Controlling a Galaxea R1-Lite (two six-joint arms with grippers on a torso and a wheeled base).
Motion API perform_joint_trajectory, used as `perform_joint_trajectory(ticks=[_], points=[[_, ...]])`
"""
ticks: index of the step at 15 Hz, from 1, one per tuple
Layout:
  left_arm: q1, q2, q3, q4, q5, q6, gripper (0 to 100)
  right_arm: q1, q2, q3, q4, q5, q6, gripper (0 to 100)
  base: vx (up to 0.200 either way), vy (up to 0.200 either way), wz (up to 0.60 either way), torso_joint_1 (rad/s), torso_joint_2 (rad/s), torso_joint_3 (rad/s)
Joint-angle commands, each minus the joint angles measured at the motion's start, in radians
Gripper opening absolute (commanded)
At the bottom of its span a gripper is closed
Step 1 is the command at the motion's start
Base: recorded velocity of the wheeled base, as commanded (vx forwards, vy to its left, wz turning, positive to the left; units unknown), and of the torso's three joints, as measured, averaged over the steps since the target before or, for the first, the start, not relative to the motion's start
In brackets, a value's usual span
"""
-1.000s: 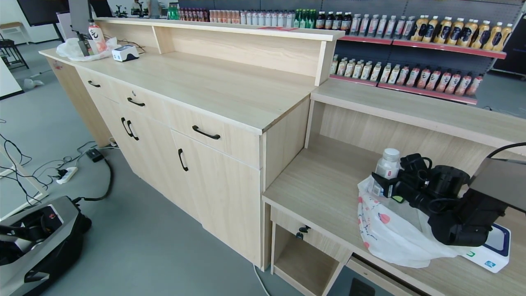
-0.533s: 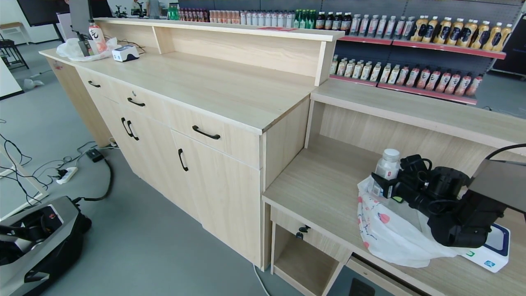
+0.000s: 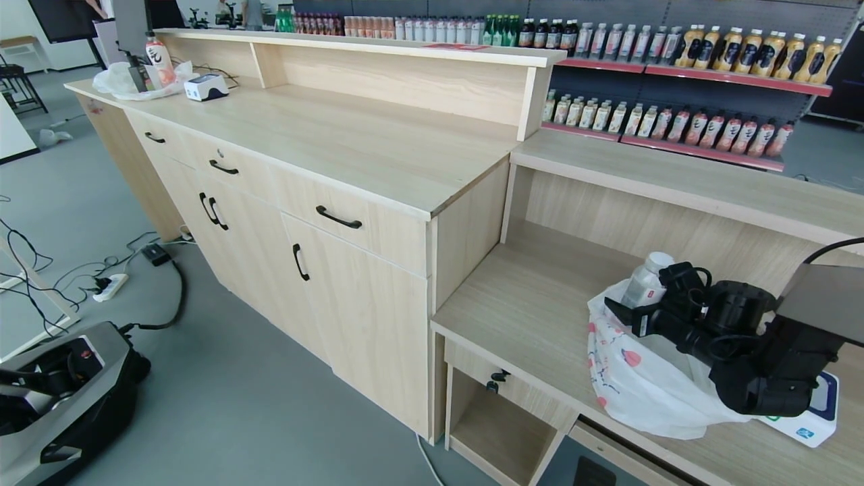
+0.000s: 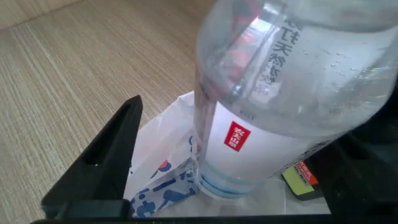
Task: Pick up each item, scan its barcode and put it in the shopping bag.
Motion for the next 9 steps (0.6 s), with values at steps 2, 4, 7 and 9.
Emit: perform_joint_trajectory(ticks=[2, 4, 7, 9], points=[[0.000, 0.001, 0.000, 0.000, 0.000, 0.000, 100, -0.001, -0.019, 0.003, -0.004, 0.001, 0.002, 100, 0.000, 0.000, 0.00, 0.000, 0.00, 0.000], [0.000, 0.001, 0.000, 0.000, 0.000, 0.000, 100, -0.001, -0.063, 0.012, 0.009, 0.029, 0.005, 100, 0.000, 0.000, 0.00, 0.000, 0.00, 0.000], [0.000, 0.001, 0.000, 0.000, 0.000, 0.000, 100, 0.000, -0.165, 0.040, 0.072, 0.056, 0.001, 100, 0.000, 0.000, 0.00, 0.000, 0.00, 0.000], [0.000, 0.001, 0.000, 0.000, 0.000, 0.000, 100, -0.001, -0.266, 0.044, 0.154, 0.056, -0.001, 100, 0.000, 0.000, 0.00, 0.000, 0.00, 0.000]])
